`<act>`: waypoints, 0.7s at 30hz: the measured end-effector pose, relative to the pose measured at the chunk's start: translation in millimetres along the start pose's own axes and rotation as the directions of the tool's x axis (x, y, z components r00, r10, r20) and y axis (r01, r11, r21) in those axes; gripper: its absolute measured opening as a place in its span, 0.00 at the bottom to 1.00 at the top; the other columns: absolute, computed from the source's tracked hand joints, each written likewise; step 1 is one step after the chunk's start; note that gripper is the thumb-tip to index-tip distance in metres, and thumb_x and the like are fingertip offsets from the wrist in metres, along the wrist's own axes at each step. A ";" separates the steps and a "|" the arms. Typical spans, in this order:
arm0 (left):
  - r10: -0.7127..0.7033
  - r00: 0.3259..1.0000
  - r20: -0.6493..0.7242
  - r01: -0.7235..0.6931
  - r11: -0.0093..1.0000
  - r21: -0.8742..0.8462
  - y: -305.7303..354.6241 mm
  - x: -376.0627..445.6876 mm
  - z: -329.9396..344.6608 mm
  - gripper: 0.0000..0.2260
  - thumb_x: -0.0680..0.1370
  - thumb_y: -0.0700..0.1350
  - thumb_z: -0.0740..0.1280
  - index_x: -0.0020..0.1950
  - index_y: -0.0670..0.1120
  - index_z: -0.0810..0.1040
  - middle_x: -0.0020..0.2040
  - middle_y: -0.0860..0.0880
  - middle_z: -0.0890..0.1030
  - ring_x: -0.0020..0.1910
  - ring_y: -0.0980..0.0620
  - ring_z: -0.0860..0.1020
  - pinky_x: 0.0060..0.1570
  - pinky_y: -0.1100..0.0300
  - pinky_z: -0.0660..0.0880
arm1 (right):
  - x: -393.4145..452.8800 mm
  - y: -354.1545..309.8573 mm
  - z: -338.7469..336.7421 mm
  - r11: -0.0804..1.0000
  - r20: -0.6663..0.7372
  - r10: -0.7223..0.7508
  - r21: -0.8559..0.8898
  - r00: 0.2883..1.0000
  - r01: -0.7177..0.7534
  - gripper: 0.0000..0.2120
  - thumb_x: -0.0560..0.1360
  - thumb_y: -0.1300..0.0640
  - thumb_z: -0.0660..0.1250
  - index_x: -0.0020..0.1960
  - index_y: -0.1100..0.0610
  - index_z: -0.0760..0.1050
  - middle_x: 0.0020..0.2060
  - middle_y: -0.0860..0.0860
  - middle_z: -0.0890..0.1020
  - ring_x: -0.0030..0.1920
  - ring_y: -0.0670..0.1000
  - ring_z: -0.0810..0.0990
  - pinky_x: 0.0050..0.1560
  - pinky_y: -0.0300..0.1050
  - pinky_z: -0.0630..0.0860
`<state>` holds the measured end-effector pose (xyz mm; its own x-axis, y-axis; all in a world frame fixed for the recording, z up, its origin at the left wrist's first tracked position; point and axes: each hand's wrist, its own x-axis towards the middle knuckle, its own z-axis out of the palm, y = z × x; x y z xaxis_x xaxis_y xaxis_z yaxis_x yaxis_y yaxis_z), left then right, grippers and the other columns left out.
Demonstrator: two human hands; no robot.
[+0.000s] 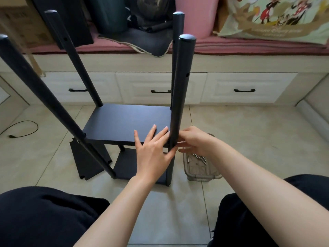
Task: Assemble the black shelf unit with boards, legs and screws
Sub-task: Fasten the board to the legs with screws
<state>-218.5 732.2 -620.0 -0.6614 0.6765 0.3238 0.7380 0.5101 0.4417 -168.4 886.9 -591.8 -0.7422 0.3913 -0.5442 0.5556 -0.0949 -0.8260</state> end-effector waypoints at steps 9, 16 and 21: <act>0.046 0.998 -0.041 -0.042 0.994 0.104 -7.2 -5.2 6.0 0.25 0.80 0.59 0.66 0.74 0.49 0.75 0.73 0.53 0.74 0.77 0.46 0.66 0.76 0.33 0.45 | -1.2 4.3 -8.3 0.998 0.006 0.005 0.057 1.000 -0.005 0.13 0.80 0.49 0.65 0.54 0.58 0.82 0.46 0.51 0.87 0.52 0.51 0.84 0.51 0.45 0.80; 0.070 0.992 -0.105 -0.054 0.988 0.148 -9.0 -8.3 14.1 0.26 0.80 0.59 0.58 0.70 0.46 0.79 0.71 0.51 0.77 0.75 0.45 0.70 0.75 0.33 0.50 | 25.8 56.8 -48.5 0.985 -0.258 0.171 0.080 0.951 -0.155 0.10 0.81 0.58 0.62 0.46 0.59 0.80 0.36 0.51 0.85 0.41 0.50 0.81 0.46 0.44 0.76; 0.108 0.981 -0.159 -0.084 0.985 0.153 -13.0 -8.5 21.2 0.23 0.80 0.58 0.60 0.66 0.45 0.81 0.69 0.49 0.79 0.74 0.44 0.70 0.74 0.34 0.54 | 52.9 125.5 -50.7 0.947 -0.344 0.320 0.157 0.883 -0.281 0.10 0.80 0.61 0.62 0.42 0.59 0.78 0.32 0.52 0.80 0.34 0.52 0.75 0.36 0.42 0.71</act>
<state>-219.6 731.1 -646.3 -0.5903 0.6346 0.4987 0.8026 0.5269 0.2796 -119.0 942.0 -716.8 -0.3488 0.6300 -0.6939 0.6758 -0.3439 -0.6520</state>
